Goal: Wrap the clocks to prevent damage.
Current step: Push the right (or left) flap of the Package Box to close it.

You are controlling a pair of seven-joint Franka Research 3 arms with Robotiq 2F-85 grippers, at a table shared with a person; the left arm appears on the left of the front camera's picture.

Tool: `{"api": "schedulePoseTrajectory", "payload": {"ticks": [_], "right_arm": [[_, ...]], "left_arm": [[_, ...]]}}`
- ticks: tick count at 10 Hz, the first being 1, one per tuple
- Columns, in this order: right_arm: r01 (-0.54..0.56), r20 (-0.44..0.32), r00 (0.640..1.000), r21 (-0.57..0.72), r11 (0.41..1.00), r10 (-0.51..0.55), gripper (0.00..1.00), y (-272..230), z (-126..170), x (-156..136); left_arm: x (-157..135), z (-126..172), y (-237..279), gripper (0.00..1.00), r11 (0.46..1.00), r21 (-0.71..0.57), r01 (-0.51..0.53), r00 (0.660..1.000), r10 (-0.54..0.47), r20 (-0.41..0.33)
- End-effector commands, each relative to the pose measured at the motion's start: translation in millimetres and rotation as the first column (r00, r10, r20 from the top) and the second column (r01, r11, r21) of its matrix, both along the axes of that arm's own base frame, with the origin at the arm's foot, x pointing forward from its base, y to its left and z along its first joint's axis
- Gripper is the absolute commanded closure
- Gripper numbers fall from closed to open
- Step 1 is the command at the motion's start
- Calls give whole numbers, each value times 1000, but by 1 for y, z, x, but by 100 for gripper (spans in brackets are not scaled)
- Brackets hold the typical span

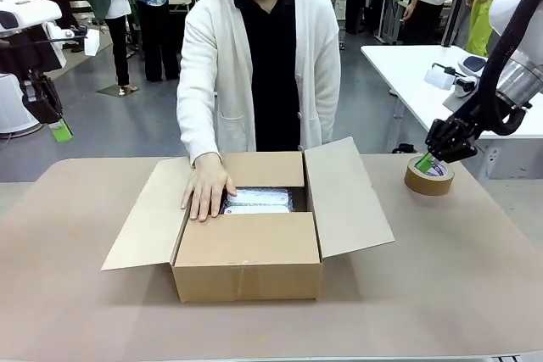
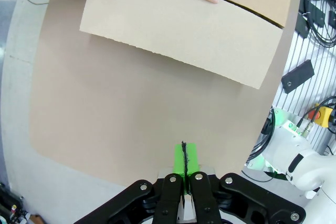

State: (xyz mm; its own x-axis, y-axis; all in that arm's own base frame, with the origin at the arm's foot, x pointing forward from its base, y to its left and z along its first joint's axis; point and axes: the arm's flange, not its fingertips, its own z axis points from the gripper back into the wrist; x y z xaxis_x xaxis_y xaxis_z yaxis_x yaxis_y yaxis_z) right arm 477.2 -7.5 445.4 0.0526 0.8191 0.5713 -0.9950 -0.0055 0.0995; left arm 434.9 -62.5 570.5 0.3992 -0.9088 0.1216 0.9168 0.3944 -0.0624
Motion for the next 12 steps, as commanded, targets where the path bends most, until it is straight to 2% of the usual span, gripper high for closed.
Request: {"api": "schedulePoseTrajectory", "payload": {"ticks": [1, 3, 5, 9, 10, 12], "right_arm": [[0, -2, 1000, 2, 1000, 0, 99, 0, -1, 0], [-1, 9, 1000, 35, 999, 1, 99, 19, -31, 6], [-24, 21, 1000, 51, 998, 23, 99, 29, -56, -4], [-68, 23, 998, 226, 972, 64, 99, 51, -88, -10], [-89, 15, 996, 279, 956, 88, 99, 61, -93, -13], [-101, -62, 989, 402, 910, 138, 99, 80, -100, -12]], "left_arm": [[0, 2, 1, 100, 1000, -2, -2, 1000, 2, 3], [0, 2, 1, 100, 1000, -2, -2, 1000, 2, 3], [0, 2, 1, 100, 1000, -2, -2, 1000, 2, 3], [0, 2, 1, 100, 1000, -2, -2, 1000, 2, 3], [0, 2, 1, 100, 1000, -2, -2, 1000, 2, 3], [0, 2, 1, 100, 1000, -2, -2, 1000, 2, 3]]}}
